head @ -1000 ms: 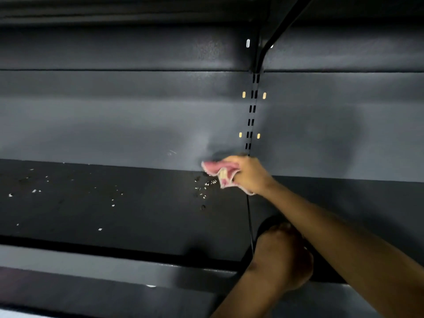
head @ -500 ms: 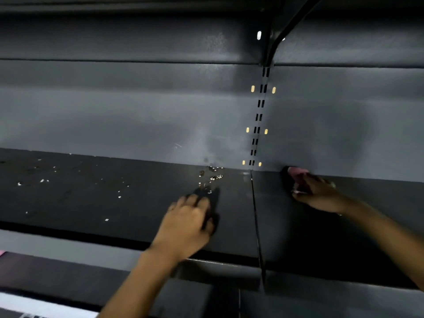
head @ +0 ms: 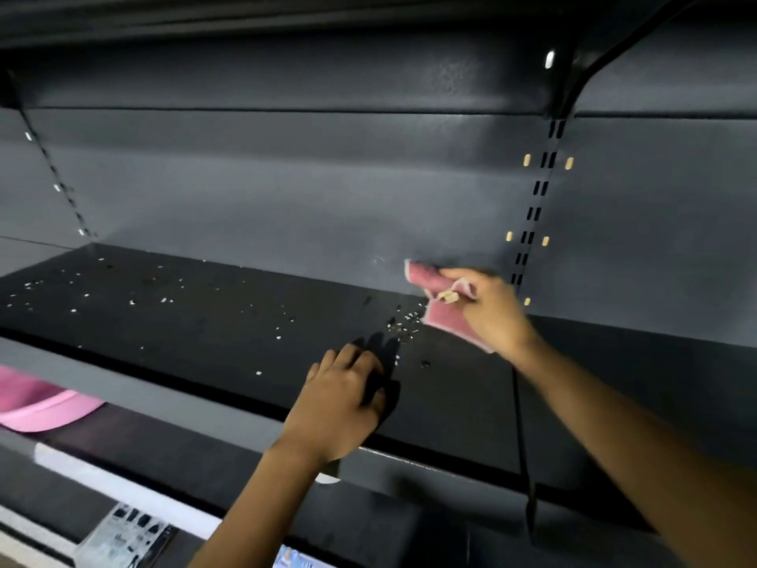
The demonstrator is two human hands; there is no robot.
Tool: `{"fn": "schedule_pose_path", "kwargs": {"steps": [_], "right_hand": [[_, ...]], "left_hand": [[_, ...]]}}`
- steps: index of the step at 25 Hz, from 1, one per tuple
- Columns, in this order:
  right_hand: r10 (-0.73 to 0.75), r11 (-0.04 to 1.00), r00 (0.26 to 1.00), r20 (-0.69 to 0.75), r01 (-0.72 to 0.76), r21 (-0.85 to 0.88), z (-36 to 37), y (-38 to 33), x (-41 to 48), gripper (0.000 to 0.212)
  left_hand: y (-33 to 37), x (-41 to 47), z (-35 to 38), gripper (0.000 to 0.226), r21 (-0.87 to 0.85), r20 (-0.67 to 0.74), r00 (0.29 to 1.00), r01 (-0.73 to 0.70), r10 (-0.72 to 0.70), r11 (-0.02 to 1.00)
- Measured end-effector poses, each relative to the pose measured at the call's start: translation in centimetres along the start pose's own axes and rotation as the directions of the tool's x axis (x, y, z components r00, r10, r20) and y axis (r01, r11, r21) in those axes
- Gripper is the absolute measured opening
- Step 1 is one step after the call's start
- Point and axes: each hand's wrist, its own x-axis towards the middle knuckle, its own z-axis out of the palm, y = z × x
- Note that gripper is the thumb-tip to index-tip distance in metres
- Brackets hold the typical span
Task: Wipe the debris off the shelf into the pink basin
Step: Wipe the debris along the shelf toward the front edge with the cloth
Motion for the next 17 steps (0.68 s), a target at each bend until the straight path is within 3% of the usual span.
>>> {"fn": "schedule_pose_path", "kwargs": {"steps": [2,3,5,7,9,14,15,17], "right_hand": [[-0.093,0.994,0.996,0.010,0.093,-0.051,-3.8,0.0,-1.4,0.035],[-0.153,0.986,0.982,0.111,0.159,-0.043,-5.4,0.1,-2.7,0.034],[-0.284,0.954,0.887,0.365,0.300,0.014,-5.6,0.1,-6.2,0.030],[-0.370,0.910,0.774,0.514,0.413,0.033,-2.7,0.4,-8.6,0.039],[-0.406,0.887,0.767,0.497,0.461,0.014,0.7,0.5,-8.4,0.045],[-0.301,0.919,0.871,0.388,0.374,-0.126,4.4,-0.4,-0.9,0.044],[-0.285,0.929,0.900,0.330,0.344,-0.136,4.4,-0.4,-0.1,0.043],[-0.235,0.967,0.970,0.066,0.241,-0.088,3.1,0.1,0.6,0.042]], "left_hand": [[0.0,0.0,0.3,0.029,0.031,-0.010,1.000,-0.003,0.003,1.000],[0.1,0.0,0.4,0.030,0.035,-0.016,1.000,0.000,0.001,0.999],[0.1,0.1,0.5,0.030,0.016,-0.029,1.000,0.007,-0.007,1.000],[0.1,0.1,0.4,0.027,-0.040,-0.044,0.999,0.013,-0.015,0.999],[0.0,0.1,0.3,0.023,-0.112,-0.066,0.997,0.029,-0.037,0.993],[-0.1,0.3,0.0,0.036,-0.198,-0.064,0.988,0.125,-0.140,0.972],[-0.2,0.2,0.0,0.036,-0.191,-0.052,0.989,0.126,-0.138,0.973],[-0.2,0.1,0.0,0.034,-0.182,-0.042,0.991,0.117,-0.127,0.976]]}}
